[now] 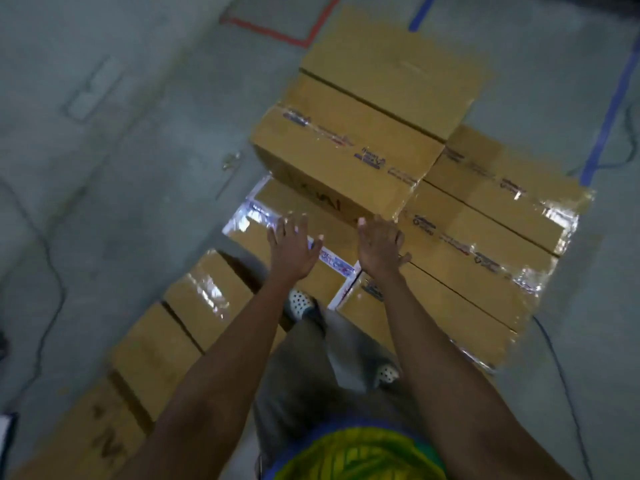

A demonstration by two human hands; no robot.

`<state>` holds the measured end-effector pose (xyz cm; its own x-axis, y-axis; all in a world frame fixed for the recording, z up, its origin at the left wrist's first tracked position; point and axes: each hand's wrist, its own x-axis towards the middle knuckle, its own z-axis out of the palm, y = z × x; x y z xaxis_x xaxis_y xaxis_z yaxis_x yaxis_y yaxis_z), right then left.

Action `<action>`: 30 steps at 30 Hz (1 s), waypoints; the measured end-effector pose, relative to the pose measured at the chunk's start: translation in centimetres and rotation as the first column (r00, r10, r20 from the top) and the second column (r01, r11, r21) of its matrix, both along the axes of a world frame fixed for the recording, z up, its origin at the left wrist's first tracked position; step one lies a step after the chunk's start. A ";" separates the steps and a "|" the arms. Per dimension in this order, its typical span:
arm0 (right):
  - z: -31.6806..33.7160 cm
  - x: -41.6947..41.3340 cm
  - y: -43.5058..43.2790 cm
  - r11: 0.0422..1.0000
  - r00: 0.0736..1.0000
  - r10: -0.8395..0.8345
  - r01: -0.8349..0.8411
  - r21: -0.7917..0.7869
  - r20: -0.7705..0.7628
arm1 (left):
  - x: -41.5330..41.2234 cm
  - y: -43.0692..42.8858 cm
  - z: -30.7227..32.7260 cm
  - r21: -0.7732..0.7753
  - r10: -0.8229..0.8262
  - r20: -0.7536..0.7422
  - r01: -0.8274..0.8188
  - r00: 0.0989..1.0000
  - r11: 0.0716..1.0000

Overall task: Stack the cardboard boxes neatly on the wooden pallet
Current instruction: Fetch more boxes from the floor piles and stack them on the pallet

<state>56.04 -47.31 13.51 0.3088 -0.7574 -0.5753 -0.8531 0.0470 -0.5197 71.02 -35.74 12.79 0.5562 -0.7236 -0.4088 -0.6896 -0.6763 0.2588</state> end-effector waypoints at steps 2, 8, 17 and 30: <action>1.8 -3.1 2.6 0.990 0.992 0.125 -0.123 -0.071 0.016 | -4.5 3.8 1.1 -0.030 0.123 -0.040 -0.124 0.992 0.992; 5.1 -10.9 9.8 0.937 0.947 0.320 -0.320 -0.138 -0.025 | -15.3 12.7 4.4 -0.226 0.350 -0.042 -0.350 0.936 0.909; 5.8 -14.0 22.9 0.692 0.709 0.699 -0.704 -0.159 -0.097 | -23.0 27.2 5.6 -0.233 0.629 -0.038 -0.619 0.777 0.750; 5.4 -10.1 54.6 0.281 0.290 0.956 -0.948 -0.149 -0.045 | -29.9 60.1 6.0 -0.190 0.955 -0.076 -0.945 0.286 0.268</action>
